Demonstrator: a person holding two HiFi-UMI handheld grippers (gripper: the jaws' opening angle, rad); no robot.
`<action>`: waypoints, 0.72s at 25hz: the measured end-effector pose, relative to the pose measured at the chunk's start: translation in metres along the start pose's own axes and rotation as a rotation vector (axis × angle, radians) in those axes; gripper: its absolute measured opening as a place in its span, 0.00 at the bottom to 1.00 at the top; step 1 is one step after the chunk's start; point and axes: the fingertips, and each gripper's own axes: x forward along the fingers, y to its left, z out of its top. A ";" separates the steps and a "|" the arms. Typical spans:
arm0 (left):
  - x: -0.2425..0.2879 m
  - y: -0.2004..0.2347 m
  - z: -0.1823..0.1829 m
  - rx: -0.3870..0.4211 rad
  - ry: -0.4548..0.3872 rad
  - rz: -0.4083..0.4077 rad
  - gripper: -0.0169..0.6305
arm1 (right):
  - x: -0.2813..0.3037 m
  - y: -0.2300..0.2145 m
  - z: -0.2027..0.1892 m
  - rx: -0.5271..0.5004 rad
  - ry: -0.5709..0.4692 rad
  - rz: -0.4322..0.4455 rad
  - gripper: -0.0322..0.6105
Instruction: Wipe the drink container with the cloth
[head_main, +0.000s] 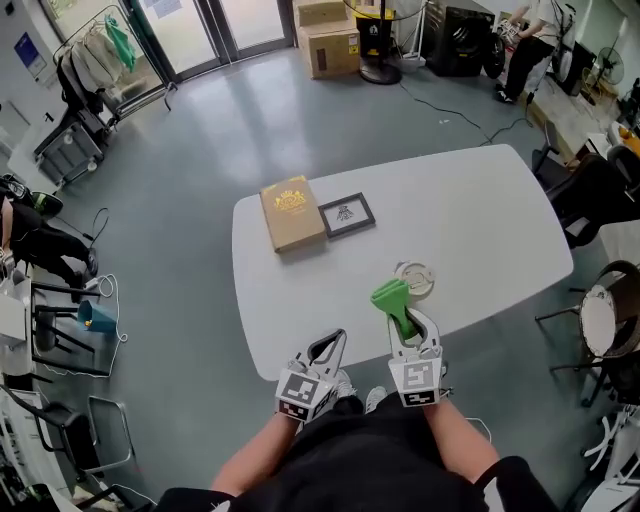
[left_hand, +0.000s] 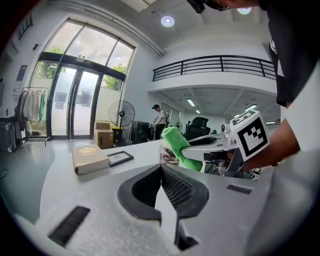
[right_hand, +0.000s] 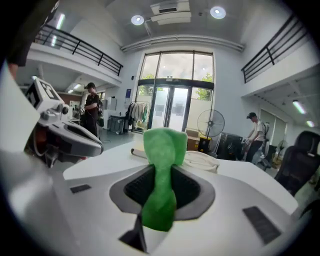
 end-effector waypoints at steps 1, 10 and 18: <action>-0.001 0.002 -0.001 0.007 0.006 -0.008 0.04 | 0.004 0.000 -0.001 -0.046 0.011 -0.031 0.22; 0.005 0.016 -0.011 0.018 0.027 -0.005 0.04 | 0.029 0.005 -0.027 -0.302 0.131 -0.132 0.22; 0.000 0.023 -0.041 -0.020 0.081 0.024 0.04 | 0.049 0.003 -0.041 -0.334 0.173 -0.162 0.22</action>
